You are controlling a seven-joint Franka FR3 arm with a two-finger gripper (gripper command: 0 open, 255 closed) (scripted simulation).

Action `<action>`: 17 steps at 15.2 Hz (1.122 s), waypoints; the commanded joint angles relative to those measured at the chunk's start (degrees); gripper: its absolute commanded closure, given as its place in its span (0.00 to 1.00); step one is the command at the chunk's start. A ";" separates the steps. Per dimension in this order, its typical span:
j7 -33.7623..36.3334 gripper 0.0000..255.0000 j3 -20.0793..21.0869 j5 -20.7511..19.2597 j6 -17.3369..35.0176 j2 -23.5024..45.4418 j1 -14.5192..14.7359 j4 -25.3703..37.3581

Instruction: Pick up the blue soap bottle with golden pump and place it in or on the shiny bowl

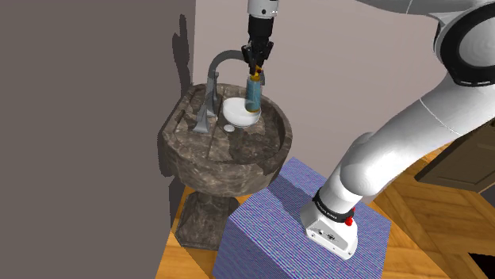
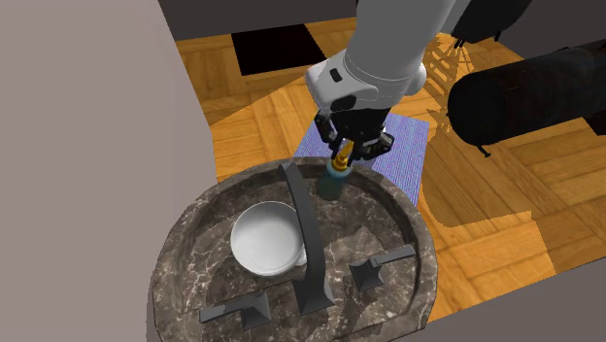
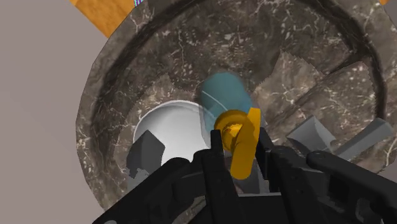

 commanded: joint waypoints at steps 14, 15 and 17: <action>-14.14 1.00 -6.90 -0.17 -9.90 25.16 -6.14 36.65; -14.03 1.00 -6.89 -0.20 -8.99 24.82 -6.12 35.39; -13.80 1.00 -6.88 -0.24 -7.23 24.24 -6.10 33.04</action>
